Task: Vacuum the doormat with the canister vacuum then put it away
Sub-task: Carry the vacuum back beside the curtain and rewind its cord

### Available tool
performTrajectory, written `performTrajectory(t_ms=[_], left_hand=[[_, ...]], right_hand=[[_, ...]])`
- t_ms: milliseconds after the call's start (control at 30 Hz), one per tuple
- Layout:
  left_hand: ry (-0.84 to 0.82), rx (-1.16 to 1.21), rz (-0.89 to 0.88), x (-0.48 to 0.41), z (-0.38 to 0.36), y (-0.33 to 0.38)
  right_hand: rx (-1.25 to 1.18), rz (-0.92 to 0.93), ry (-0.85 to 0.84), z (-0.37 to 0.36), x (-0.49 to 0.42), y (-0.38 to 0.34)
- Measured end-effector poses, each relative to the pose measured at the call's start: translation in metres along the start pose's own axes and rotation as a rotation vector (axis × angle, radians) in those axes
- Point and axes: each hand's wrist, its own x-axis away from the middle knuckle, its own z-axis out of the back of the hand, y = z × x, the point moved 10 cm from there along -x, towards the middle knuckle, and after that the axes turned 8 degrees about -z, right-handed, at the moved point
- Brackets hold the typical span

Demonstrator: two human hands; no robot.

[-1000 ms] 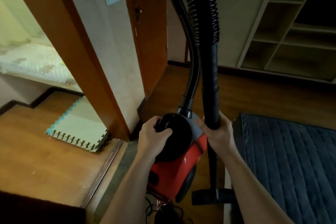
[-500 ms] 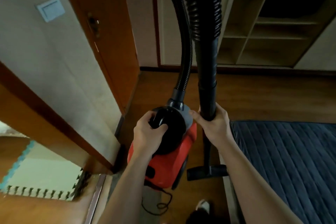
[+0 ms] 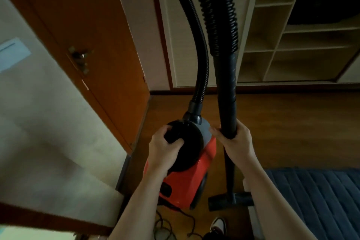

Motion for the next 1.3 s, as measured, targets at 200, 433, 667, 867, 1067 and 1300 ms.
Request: performTrajectory(t_ms=[200,433,667,867,1067,1300], left_hand=[[-0.005,0.063,0.045,-0.1,-0.06,0.031],[-0.021,0.075,0.013,-0.187,-0.102,0.056],[-0.085,0.066,-0.011,-0.287,-0.158,0.058],[-0.207,0.122,-0.082,-0.41,-0.222,0.068],[-0.366,0.144,-0.24,-0.51,-0.291,0.099],[-0.555,0.05,-0.321,-0.561,-0.364,0.144]], right_hand=[[0.004,0.012,-0.021,0.029,-0.114,0.015],[0.001,0.073,-0.015,0.044,-0.209,0.022],[0.016,0.04,0.067,0.067,-0.308,0.051],[0.071,0.001,0.237,0.103,-0.417,0.067],[0.087,-0.009,0.469,0.14,-0.498,0.063],[0.092,-0.058,0.711,0.205,-0.523,0.078]])
